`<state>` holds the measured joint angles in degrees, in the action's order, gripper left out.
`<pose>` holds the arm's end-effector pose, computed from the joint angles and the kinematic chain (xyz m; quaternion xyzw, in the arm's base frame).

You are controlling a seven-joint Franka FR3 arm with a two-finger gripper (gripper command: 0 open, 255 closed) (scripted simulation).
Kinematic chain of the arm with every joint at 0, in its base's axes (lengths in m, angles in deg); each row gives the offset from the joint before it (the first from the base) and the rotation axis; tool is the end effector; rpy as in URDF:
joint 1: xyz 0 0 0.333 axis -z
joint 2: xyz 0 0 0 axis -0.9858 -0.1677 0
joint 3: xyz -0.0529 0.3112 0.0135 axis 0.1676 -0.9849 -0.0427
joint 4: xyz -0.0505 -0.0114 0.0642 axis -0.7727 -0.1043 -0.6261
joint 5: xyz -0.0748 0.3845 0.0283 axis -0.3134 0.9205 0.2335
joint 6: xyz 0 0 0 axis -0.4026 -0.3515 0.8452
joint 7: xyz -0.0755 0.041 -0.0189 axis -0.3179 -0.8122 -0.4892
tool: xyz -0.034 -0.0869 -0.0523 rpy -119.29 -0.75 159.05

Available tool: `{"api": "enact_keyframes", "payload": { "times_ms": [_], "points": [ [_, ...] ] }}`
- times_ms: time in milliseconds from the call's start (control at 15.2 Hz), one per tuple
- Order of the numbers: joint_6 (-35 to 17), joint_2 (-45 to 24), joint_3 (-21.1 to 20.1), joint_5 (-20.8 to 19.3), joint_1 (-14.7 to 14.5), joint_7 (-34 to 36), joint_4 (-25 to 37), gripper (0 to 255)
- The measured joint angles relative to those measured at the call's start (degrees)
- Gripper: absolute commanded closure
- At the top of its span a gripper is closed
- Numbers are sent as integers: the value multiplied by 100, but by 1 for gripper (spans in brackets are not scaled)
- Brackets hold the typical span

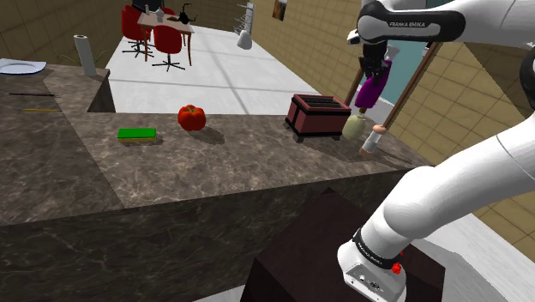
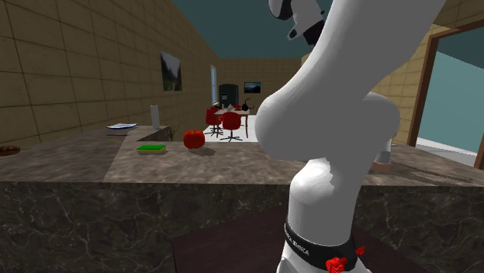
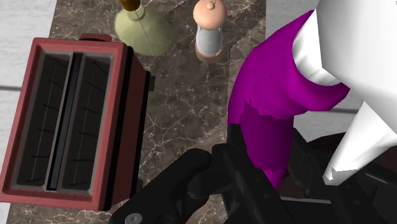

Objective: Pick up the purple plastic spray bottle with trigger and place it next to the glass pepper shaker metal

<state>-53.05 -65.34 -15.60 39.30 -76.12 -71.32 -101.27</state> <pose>0.3515 -0.2902 0.6082 0.8173 0.5077 -0.2322 0.1422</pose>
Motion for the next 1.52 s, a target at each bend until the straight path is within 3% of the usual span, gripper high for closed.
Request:
{"api": "enact_keyframes", "payload": {
  "times_ms": [528, 924, 1518],
  "points": [
    [-609, -33, 858, -264, 346, -972, 159, 255],
    [-1271, -429, 1737, -202, 520, -1833, 524, 255],
    [-1855, -493, 1965, -314, 591, -1701, 46, 255]
  ]
}}
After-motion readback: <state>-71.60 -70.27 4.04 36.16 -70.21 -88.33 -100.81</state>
